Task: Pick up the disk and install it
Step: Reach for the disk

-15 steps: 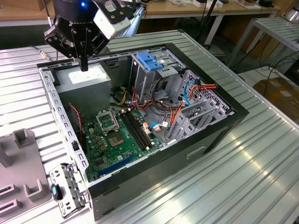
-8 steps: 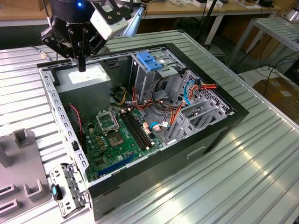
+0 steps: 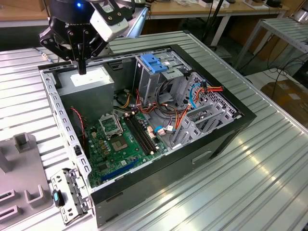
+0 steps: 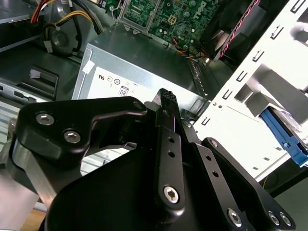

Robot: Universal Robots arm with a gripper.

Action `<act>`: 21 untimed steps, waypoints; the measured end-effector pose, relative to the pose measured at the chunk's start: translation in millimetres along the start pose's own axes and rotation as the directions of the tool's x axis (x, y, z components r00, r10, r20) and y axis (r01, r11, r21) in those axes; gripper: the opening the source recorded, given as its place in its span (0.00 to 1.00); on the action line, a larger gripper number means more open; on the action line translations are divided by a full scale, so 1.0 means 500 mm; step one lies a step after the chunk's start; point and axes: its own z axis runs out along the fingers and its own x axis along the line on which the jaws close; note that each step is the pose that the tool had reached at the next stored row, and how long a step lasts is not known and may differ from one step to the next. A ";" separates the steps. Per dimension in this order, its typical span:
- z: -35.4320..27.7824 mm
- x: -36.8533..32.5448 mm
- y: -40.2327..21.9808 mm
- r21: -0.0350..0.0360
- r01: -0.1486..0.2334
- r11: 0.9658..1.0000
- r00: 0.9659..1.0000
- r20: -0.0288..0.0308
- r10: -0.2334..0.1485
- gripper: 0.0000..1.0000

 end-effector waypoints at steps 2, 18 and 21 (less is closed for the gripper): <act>0.000 0.002 0.000 0.000 0.000 1.000 1.000 0.000 0.000 0.11; 0.000 0.024 -0.002 0.000 0.000 1.000 1.000 0.000 0.000 0.11; 0.000 0.028 -0.002 0.000 0.000 1.000 1.000 0.000 0.000 0.11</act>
